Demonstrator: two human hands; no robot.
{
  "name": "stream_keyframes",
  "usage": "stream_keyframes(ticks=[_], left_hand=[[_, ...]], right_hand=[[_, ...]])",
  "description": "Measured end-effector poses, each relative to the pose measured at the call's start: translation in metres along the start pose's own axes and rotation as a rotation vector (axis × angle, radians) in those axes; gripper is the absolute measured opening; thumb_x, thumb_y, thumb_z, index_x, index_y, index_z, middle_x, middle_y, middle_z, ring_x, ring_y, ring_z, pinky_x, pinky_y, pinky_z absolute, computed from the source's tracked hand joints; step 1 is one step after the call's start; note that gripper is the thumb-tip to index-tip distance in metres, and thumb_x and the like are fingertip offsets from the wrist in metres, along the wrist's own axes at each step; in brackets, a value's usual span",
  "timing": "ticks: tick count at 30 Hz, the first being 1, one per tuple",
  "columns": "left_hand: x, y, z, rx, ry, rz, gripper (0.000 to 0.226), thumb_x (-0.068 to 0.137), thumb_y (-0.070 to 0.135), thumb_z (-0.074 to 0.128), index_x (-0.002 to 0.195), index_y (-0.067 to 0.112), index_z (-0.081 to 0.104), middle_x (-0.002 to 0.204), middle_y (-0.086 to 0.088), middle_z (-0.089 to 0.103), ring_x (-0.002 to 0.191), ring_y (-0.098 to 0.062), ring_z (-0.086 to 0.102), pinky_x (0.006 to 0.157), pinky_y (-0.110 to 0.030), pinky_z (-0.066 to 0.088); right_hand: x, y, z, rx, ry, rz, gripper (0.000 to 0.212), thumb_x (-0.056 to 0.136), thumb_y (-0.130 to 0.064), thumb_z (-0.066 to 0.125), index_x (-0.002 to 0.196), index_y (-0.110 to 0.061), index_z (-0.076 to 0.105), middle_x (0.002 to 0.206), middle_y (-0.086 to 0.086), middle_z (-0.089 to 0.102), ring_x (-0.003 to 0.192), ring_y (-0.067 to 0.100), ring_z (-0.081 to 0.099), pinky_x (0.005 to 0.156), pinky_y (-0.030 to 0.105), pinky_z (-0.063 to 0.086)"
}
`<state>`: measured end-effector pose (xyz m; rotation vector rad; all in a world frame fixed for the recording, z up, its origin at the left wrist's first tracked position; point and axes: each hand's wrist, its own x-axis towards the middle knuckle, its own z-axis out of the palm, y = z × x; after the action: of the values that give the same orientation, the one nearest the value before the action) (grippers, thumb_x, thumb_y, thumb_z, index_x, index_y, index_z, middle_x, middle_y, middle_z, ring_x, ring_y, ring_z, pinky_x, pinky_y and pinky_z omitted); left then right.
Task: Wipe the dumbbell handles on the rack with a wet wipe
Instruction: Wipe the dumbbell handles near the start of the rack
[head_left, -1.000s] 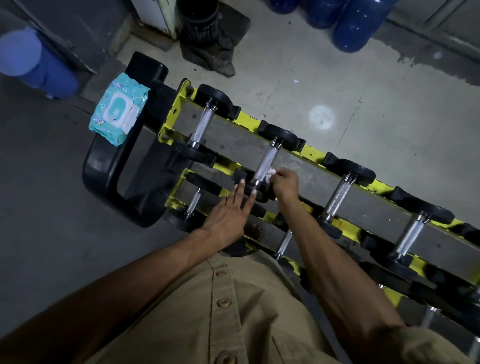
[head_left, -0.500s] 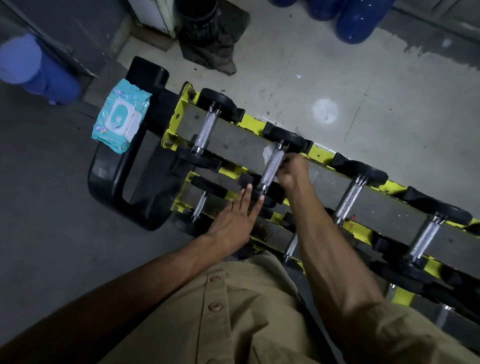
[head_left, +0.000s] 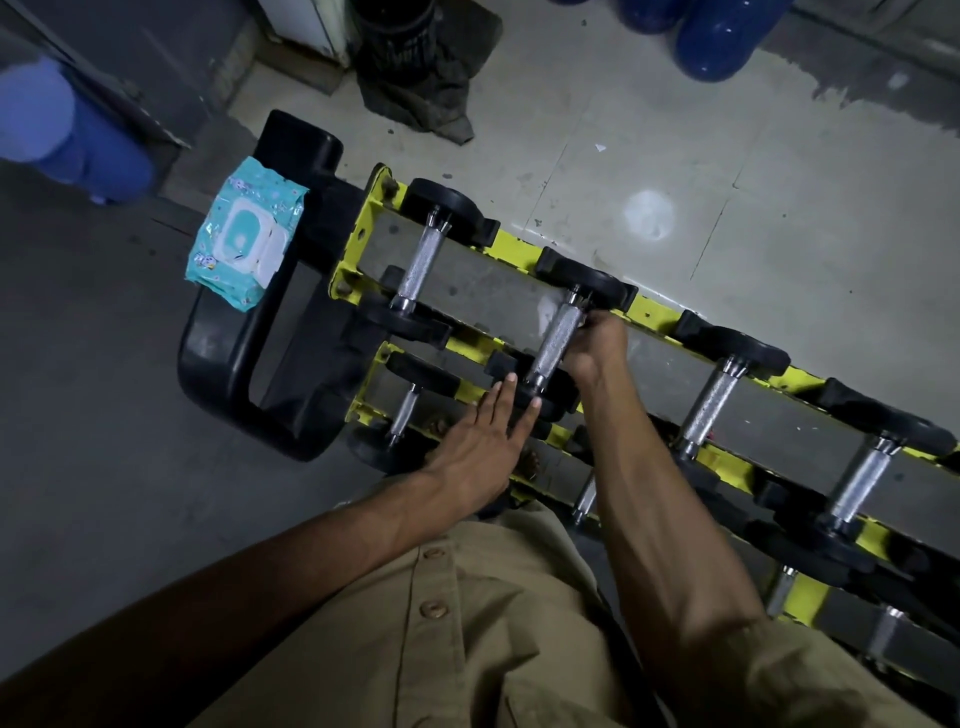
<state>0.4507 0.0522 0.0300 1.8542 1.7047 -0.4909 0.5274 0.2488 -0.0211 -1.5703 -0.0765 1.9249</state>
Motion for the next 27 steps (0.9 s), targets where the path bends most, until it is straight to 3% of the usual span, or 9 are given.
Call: stream_keyframes(ticks=[2,5,7,9,12,15,19,23,27], left_hand=[[0.001,-0.002,-0.001,0.004,-0.007,0.012,0.102,0.099,0.01,0.056,0.161,0.011,-0.025,0.159,-0.036,-0.034,0.158,-0.047,-0.01,0.13,-0.053,0.014],[0.002,-0.004,-0.002,0.022,-0.008,0.02,0.1,0.1,0.012,0.055,0.161,0.011,-0.025,0.16,-0.037,-0.032,0.158,-0.047,-0.009,0.13,-0.054,0.015],[0.0,-0.005,-0.003,0.025,-0.02,0.029,0.101,0.1,0.013,0.056,0.16,0.01,-0.025,0.16,-0.038,-0.032,0.158,-0.048,-0.009,0.129,-0.054,0.016],[0.001,-0.005,-0.003,0.03,-0.014,0.033,0.102,0.1,0.015,0.057,0.16,0.009,-0.025,0.159,-0.038,-0.031,0.158,-0.049,-0.008,0.129,-0.054,0.017],[0.003,-0.007,-0.002,0.035,-0.005,0.036,0.101,0.1,0.016,0.056,0.161,0.009,-0.024,0.16,-0.039,-0.03,0.158,-0.049,-0.007,0.129,-0.054,0.017],[0.002,-0.007,-0.002,0.032,-0.001,0.044,0.097,0.101,0.012,0.053,0.162,0.009,-0.021,0.161,-0.038,-0.028,0.158,-0.049,-0.006,0.129,-0.054,0.017],[0.002,-0.007,-0.001,0.032,0.01,0.047,0.095,0.101,0.011,0.051,0.163,0.009,-0.021,0.161,-0.038,-0.028,0.158,-0.049,-0.007,0.129,-0.054,0.017],[0.002,-0.007,-0.001,0.031,0.009,0.053,0.095,0.1,0.008,0.05,0.163,0.008,-0.02,0.162,-0.037,-0.027,0.158,-0.048,-0.008,0.129,-0.054,0.016],[0.001,-0.008,-0.002,0.034,0.013,0.053,0.088,0.103,0.019,0.054,0.166,0.007,-0.006,0.165,-0.04,-0.014,0.159,-0.049,-0.001,0.127,-0.053,0.02]], right_hand=[[0.001,0.001,0.003,0.019,0.026,-0.052,0.03,0.099,-0.008,0.033,0.085,-0.004,0.06,0.063,0.011,0.062,0.06,0.025,0.059,0.061,0.029,0.048],[-0.002,0.021,-0.004,-0.125,0.158,-0.422,0.02,0.092,-0.004,0.056,0.076,-0.015,0.059,0.061,0.004,0.056,0.055,0.017,0.05,0.057,0.03,0.041],[-0.01,0.028,-0.011,-0.41,0.268,-0.688,0.015,0.09,-0.012,0.07,0.078,-0.018,0.064,0.075,0.002,0.063,0.065,0.009,0.053,0.062,0.026,0.046],[-0.021,0.029,-0.019,-0.77,0.273,-0.99,0.003,0.093,-0.012,0.066,0.09,-0.012,0.066,0.095,0.006,0.064,0.08,0.004,0.053,0.07,0.015,0.045],[-0.031,0.025,-0.036,-1.294,0.089,-1.254,0.026,0.094,-0.014,0.058,0.119,-0.012,0.063,0.129,0.009,0.054,0.115,0.018,0.053,0.088,0.023,0.048],[-0.031,0.028,-0.057,-1.808,-0.122,-1.294,0.058,0.088,-0.005,0.062,0.145,-0.011,0.052,0.153,0.009,0.045,0.144,0.027,0.037,0.104,0.034,0.047],[-0.04,0.005,-0.054,-2.186,-0.32,-1.374,0.062,0.09,-0.003,0.042,0.151,-0.013,0.046,0.159,0.003,0.041,0.152,0.021,0.027,0.103,0.039,0.052],[-0.037,-0.018,-0.03,-2.282,-0.311,-1.366,0.054,0.088,-0.002,0.037,0.134,-0.011,0.063,0.143,0.006,0.058,0.14,0.026,0.046,0.09,0.04,0.056],[-0.054,0.003,-0.018,-2.508,-0.775,-1.14,0.026,0.094,-0.014,0.062,0.118,-0.015,0.07,0.12,0.007,0.065,0.105,0.028,0.068,0.08,0.041,0.06]])
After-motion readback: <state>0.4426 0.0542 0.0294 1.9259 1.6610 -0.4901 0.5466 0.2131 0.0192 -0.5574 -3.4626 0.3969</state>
